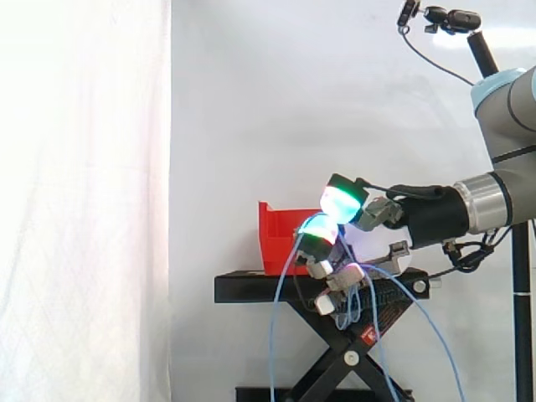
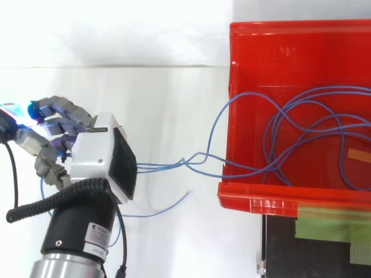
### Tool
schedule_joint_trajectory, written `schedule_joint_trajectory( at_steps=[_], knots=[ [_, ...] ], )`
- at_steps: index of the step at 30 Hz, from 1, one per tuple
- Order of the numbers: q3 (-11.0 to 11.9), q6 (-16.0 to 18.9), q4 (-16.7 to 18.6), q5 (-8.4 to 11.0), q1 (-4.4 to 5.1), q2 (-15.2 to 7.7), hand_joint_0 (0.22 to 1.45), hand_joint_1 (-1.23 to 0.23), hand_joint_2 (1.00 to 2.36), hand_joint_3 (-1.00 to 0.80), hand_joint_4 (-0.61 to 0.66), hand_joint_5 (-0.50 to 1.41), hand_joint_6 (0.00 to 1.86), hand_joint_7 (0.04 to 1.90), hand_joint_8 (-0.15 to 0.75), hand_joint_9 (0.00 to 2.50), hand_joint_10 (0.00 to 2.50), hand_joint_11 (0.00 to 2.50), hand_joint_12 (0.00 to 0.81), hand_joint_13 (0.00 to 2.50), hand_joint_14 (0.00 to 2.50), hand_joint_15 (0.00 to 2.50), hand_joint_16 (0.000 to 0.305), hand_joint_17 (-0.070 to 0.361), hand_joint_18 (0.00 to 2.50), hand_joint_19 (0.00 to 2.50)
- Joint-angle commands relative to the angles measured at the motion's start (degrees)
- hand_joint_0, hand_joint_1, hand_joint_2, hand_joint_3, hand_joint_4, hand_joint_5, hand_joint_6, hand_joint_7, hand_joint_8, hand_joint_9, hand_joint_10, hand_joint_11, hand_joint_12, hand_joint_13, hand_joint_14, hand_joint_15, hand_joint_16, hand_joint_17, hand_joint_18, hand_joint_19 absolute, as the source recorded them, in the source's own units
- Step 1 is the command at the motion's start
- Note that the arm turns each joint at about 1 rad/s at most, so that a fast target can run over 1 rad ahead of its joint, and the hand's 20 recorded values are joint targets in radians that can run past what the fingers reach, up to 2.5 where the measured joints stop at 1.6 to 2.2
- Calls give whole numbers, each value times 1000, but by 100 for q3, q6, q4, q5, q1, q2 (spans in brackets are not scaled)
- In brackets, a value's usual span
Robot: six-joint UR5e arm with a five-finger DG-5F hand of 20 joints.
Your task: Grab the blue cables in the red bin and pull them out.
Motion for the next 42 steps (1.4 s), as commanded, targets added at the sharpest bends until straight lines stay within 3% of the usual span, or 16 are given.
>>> schedule_joint_trajectory(
  at_steps=[1, 8, 19, 42],
  knots=[
    [0, -16, 17, -23, 1, -1, 890, -909, 1000, -1000, -5, 1048, 361, 927, 223, 1086, 30, 819, 278, 1277, 32, 1239, 42, 94, 688, 537],
    [0, -148, 228, -5, 1, -1, 893, -908, 1000, -1000, -9, 1047, 360, 921, 227, 1091, 30, 819, 268, 1326, 30, 1387, 42, 95, 698, 565],
    [0, -192, 518, -5, 1, -1, 897, -905, 1000, -1000, -7, 1041, 364, 939, 225, 1090, 30, 816, 270, 1322, 30, 1389, 43, 96, 707, 572],
    [0, -201, 518, -5, 1, -1, 905, -901, 1000, -1000, -24, 1013, 447, 890, 217, 1092, 27, 824, 266, 1314, 30, 1365, 43, 96, 724, 581]
  ],
)
